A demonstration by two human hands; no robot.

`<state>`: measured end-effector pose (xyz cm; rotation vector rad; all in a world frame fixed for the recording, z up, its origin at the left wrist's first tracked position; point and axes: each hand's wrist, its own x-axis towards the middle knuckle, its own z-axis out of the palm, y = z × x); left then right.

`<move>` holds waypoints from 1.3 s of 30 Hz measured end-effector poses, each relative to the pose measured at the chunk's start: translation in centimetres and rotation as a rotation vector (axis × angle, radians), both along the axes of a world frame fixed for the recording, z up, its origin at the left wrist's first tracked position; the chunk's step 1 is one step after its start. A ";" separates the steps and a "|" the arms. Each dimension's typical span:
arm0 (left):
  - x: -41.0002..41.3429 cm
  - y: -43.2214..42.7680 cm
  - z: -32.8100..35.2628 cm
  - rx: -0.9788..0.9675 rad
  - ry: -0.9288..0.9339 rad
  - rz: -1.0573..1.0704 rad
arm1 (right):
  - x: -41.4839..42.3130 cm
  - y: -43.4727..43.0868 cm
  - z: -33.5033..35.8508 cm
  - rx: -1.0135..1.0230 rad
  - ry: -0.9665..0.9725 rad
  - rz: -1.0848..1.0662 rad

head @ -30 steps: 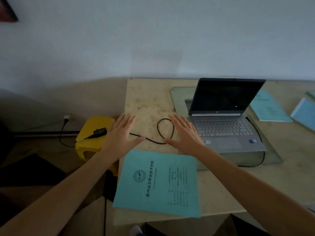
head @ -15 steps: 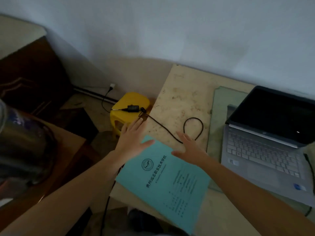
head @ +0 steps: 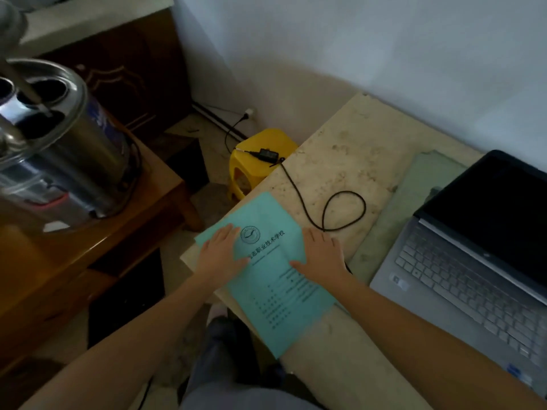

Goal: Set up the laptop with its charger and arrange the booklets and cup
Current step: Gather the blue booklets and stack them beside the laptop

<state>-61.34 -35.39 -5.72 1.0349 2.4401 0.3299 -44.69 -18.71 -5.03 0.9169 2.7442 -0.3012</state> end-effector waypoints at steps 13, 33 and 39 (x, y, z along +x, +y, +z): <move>1.3 -4.8 -1.6 -0.013 -0.187 0.623 | -0.2 -1.4 -0.5 -0.139 -0.030 -0.084; -1.0 -6.4 2.7 0.212 -0.680 0.435 | -1.2 -3.6 2.1 -1.028 0.445 -0.694; -1.9 -5.1 5.1 0.476 -1.224 0.616 | -1.5 -3.1 4.5 -1.234 0.637 -0.879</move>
